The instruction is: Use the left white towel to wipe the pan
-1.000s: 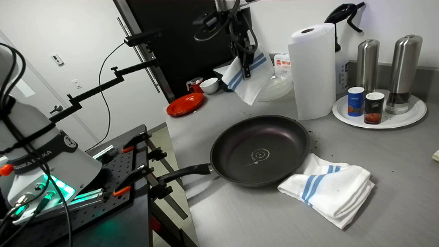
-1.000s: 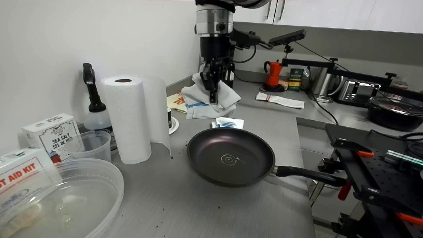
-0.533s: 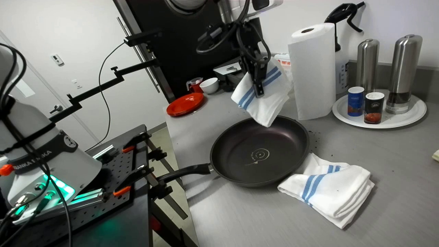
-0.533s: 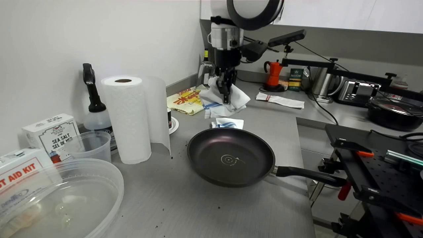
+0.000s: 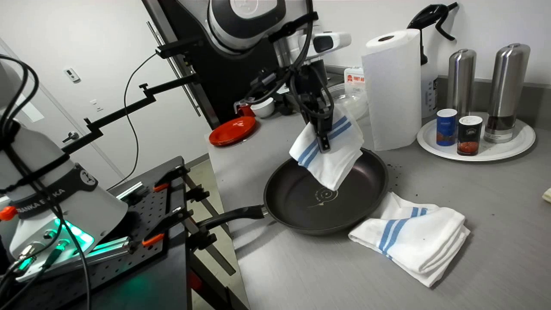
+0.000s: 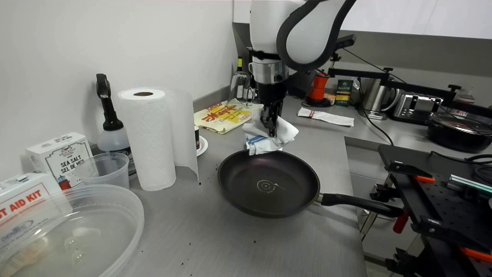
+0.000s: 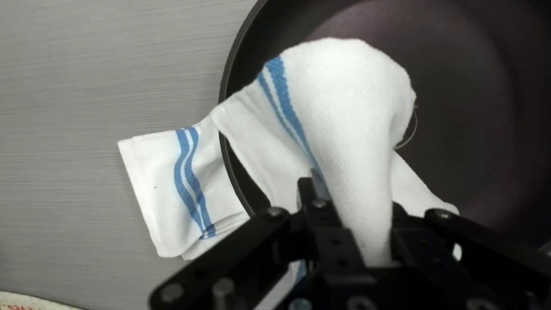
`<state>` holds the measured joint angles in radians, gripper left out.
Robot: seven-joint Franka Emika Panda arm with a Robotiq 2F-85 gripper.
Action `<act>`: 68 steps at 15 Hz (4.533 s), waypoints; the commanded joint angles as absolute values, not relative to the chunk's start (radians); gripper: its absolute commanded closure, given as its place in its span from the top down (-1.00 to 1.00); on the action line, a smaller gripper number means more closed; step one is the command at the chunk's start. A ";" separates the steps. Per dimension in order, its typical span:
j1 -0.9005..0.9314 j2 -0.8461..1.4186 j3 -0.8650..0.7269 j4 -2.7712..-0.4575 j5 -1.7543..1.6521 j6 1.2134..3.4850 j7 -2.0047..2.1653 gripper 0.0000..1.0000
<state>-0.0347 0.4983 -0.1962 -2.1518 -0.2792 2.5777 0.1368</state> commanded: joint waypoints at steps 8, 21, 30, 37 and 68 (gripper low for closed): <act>0.163 0.678 -0.405 -2.144 -0.392 2.869 0.316 -0.92; 0.260 0.790 -0.523 -2.134 -0.323 2.894 0.323 -0.92; 0.183 0.855 -0.442 -2.075 -0.200 2.867 0.308 -0.92; 0.168 0.921 -0.445 -2.015 -0.177 2.865 0.307 -0.92; 0.041 0.858 -0.050 -1.982 0.110 2.533 0.304 -0.92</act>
